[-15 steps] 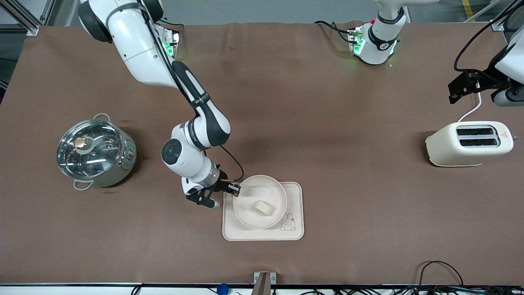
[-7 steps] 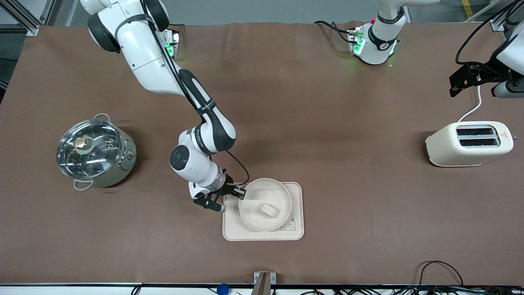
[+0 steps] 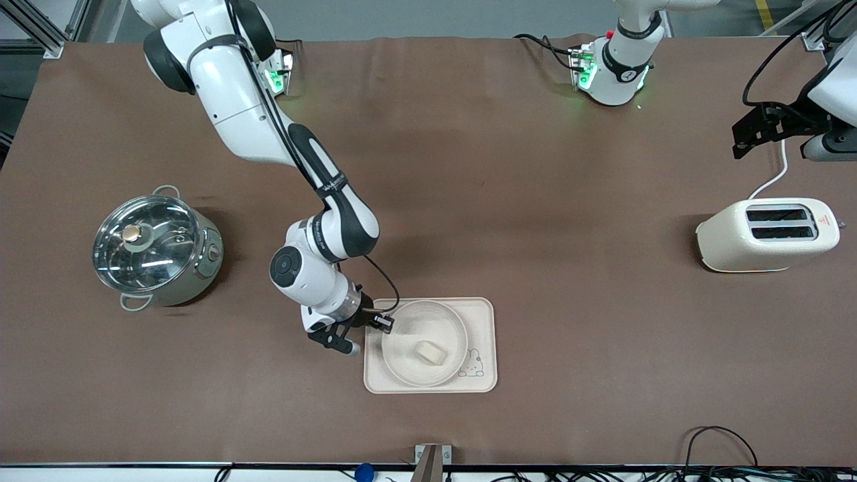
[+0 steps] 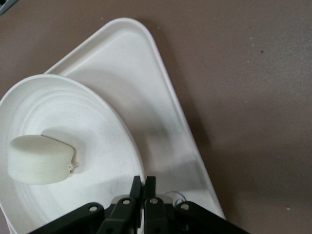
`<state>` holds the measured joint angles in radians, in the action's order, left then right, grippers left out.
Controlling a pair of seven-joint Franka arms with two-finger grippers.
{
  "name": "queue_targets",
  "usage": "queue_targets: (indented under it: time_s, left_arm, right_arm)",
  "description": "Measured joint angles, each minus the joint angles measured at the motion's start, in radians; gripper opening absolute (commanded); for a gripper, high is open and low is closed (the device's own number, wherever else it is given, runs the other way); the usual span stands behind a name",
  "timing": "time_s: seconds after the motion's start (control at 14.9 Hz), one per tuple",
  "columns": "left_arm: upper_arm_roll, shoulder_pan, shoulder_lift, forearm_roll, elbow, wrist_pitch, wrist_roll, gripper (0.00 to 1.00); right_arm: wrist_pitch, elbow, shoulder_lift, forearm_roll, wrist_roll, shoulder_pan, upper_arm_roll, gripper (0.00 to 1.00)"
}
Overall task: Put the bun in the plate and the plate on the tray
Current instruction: 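Open the right gripper and release the plate on the tray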
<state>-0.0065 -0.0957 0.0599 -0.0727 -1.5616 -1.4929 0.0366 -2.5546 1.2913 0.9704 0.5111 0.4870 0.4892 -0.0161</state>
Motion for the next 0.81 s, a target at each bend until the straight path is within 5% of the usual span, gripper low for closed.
queue_targets:
  time_s: [0.13, 0.2, 0.4, 0.81]
  left_arm:
    - [0.0, 0.0, -0.001, 0.0, -0.001, -0.003, 0.0, 1.0]
    - [0.0, 0.0, -0.002, 0.0, -0.002, -0.005, 0.0, 1.0]
    - [0.0, 0.0, -0.003, 0.0, -0.005, -0.017, 0.0, 1.0]
    - [0.0, 0.0, -0.003, 0.0, -0.008, -0.019, 0.0, 1.0]
  right_arm:
    - [0.0, -0.003, 0.002, 0.0, 0.0, 0.0, 0.001, 0.74]
    - [0.0, -0.006, 0.002, 0.0, 0.0, 0.0, 0.002, 0.75]
    - [0.0, -0.024, 0.001, 0.001, 0.001, 0.001, 0.004, 0.99]
    - [0.054, -0.02, -0.059, 0.001, 0.004, -0.012, -0.002, 1.0]
